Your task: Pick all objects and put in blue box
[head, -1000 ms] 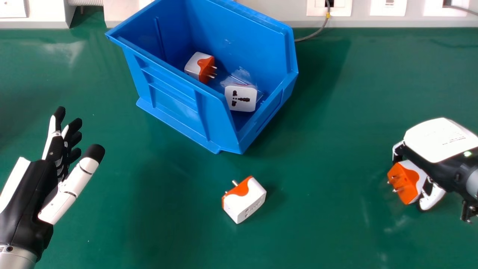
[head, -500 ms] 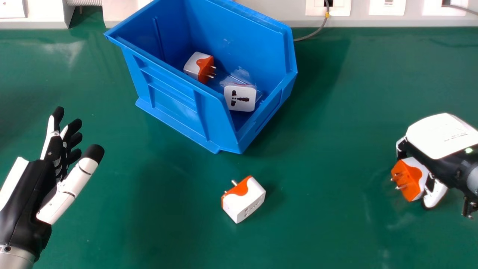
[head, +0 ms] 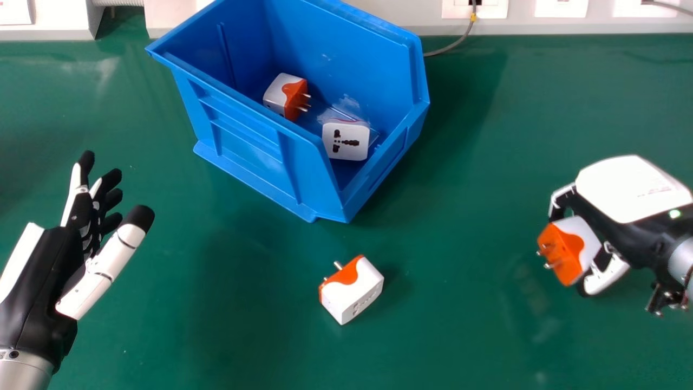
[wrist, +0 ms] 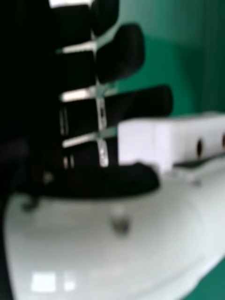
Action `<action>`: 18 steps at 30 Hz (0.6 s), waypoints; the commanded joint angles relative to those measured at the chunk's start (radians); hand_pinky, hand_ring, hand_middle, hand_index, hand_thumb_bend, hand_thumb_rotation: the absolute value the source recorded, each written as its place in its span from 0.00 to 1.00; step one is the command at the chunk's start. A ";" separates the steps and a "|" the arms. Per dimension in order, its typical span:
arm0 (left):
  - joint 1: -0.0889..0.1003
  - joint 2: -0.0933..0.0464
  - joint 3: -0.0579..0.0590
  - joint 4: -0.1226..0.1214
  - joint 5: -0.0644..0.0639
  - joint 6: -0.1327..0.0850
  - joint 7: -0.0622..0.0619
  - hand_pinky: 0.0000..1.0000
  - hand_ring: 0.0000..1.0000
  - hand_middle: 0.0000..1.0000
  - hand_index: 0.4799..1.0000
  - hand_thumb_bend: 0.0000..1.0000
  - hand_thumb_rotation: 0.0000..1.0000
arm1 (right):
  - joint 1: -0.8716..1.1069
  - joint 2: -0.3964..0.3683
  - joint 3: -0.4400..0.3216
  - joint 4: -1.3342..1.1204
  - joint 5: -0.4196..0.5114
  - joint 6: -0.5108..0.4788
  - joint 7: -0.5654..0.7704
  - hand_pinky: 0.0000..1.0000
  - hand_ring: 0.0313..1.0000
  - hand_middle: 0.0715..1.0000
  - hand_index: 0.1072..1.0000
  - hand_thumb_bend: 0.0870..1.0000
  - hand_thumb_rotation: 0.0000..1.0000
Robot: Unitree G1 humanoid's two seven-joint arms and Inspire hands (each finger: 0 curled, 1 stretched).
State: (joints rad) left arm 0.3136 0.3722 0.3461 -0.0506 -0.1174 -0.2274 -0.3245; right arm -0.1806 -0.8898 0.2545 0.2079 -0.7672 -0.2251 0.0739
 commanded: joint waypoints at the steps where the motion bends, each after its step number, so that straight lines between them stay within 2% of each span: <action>1: -0.008 0.008 0.004 -0.016 0.001 -0.004 0.008 0.94 0.97 0.98 0.93 0.63 0.73 | 0.035 -0.035 -0.088 -0.122 0.048 0.017 0.026 0.09 0.11 0.41 0.42 0.48 0.00; 2: -0.010 0.007 0.003 -0.015 0.002 -0.004 0.009 0.94 0.97 0.98 0.93 0.63 0.73 | 0.057 -0.033 -0.117 -0.173 0.061 0.024 0.036 0.09 0.10 0.35 0.41 0.47 0.03; 3: -0.012 0.006 0.001 -0.015 0.003 -0.002 0.011 0.94 0.97 0.98 0.93 0.63 0.73 | 0.075 -0.030 -0.142 -0.213 0.070 0.030 0.044 0.09 0.10 0.35 0.41 0.47 0.03; 5: -0.015 0.004 -0.002 -0.018 0.006 0.000 0.015 0.94 0.97 0.98 0.92 0.64 0.73 | 0.099 -0.024 -0.181 -0.273 0.077 0.037 0.055 0.09 0.10 0.27 0.41 0.46 0.07; 7: -0.018 0.003 -0.006 -0.019 0.009 0.003 0.019 0.94 0.97 0.98 0.92 0.64 0.73 | 0.108 -0.017 -0.205 -0.310 0.078 0.043 0.066 0.09 0.10 0.24 0.41 0.46 0.09; 11: -0.036 0.001 -0.013 0.002 0.009 -0.003 0.024 0.94 0.97 0.98 0.92 0.64 0.73 | 0.099 0.005 -0.250 -0.404 0.073 0.058 0.075 0.09 0.10 0.20 0.41 0.45 0.11; 18: -0.055 -0.003 -0.025 0.023 0.011 -0.011 0.033 0.94 0.97 0.98 0.92 0.64 0.72 | 0.007 0.075 -0.242 -0.451 0.087 0.062 0.096 0.10 0.12 0.16 0.41 0.45 0.14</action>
State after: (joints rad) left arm 0.2710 0.3688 0.3211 -0.0206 -0.1153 -0.2200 -0.3021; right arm -0.1148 -0.8258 0.0270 -0.2076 -0.7035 -0.1643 0.1703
